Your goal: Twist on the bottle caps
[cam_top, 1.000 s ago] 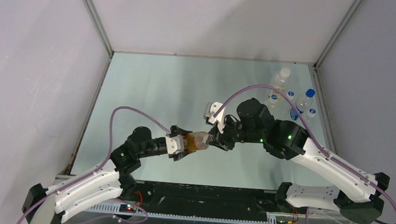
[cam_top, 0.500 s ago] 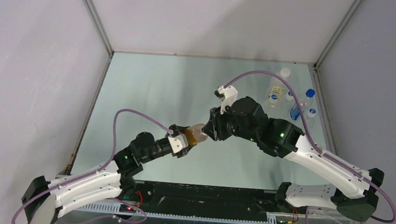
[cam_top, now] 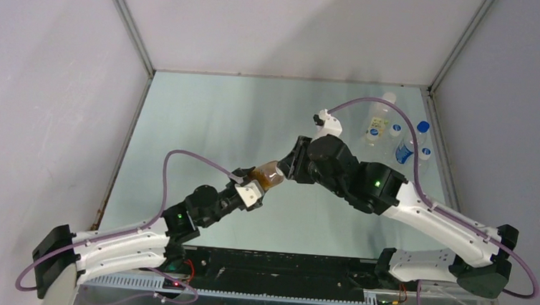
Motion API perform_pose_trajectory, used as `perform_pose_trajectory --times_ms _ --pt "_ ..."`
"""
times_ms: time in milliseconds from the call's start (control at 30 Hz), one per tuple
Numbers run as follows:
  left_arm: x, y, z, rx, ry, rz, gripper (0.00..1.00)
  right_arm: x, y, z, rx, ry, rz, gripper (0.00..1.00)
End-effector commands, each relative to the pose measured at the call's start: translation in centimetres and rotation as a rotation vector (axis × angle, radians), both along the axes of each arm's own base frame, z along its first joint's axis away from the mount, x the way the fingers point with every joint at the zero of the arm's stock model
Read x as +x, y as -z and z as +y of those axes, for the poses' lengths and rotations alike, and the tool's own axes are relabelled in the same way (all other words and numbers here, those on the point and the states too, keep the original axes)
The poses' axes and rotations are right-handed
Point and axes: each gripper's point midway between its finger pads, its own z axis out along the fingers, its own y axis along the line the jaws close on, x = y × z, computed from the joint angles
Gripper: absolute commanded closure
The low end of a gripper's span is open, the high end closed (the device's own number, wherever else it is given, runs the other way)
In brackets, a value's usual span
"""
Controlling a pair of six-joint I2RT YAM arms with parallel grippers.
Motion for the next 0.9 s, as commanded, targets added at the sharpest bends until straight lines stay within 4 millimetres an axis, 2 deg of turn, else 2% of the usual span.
perform_pose_trajectory --times_ms 0,33,100,133,200,333,400,567,733,867 --pt "0.3 -8.8 -0.1 -0.268 -0.032 -0.172 0.81 0.1 3.0 -1.8 -0.114 0.061 0.024 0.87" --pt "0.3 -8.4 0.1 -0.260 -0.038 -0.164 0.81 0.3 2.7 -1.9 -0.112 0.061 0.007 0.83" --pt "0.5 -7.7 0.4 -0.256 -0.059 -0.144 0.81 0.5 1.4 -2.0 -0.109 0.030 -0.057 0.69" --pt "0.6 -7.2 0.6 -0.253 -0.073 -0.132 0.81 0.6 0.4 -2.1 -0.105 0.008 -0.102 0.58" --pt "0.7 -6.5 0.9 -0.238 -0.088 -0.111 0.81 0.7 -1.1 -2.2 -0.097 -0.026 -0.169 0.45" --pt "0.6 -5.1 1.3 -0.197 -0.082 -0.065 0.86 0.2 -4.4 -2.3 -0.070 -0.141 -0.330 0.32" --pt "0.3 -3.9 1.2 -0.147 -0.045 -0.017 0.87 -0.8 -5.6 -2.2 -0.054 -0.237 -0.416 0.29" --pt "-1.7 -3.3 0.1 -0.114 0.142 0.073 0.87 -4.1 -6.5 -3.1 -0.149 -0.564 -0.677 0.28" --pt "-3.4 -3.4 -0.6 -0.071 0.303 0.120 0.88 -7.0 -5.5 -3.9 -0.252 -0.864 -0.843 0.30" --pt "-5.0 -3.4 -1.4 -0.018 0.440 0.131 0.89 -7.8 -4.4 -4.3 -0.320 -0.992 -0.913 0.33"
